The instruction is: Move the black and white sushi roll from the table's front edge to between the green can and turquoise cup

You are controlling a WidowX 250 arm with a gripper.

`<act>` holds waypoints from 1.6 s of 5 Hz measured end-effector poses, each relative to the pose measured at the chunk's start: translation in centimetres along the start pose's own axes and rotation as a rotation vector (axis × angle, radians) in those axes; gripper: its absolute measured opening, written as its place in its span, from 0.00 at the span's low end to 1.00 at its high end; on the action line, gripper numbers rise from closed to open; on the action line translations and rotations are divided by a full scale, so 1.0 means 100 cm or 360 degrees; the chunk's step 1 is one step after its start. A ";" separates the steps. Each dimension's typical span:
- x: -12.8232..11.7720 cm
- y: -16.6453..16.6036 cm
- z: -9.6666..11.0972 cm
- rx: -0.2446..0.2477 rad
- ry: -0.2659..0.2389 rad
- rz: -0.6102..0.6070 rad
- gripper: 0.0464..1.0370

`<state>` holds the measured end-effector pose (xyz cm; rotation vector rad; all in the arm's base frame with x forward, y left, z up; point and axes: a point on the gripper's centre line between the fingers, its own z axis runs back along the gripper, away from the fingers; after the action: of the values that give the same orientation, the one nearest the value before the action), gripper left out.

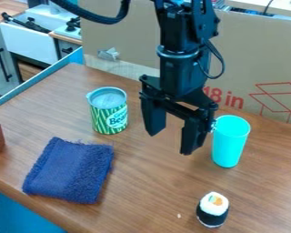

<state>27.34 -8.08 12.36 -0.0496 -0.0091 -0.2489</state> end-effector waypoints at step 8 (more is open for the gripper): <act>0.007 -0.060 -0.091 -0.0001 0.0324 -0.0358 0.96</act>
<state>26.55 -14.50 3.57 -0.0234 0.1886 -0.4776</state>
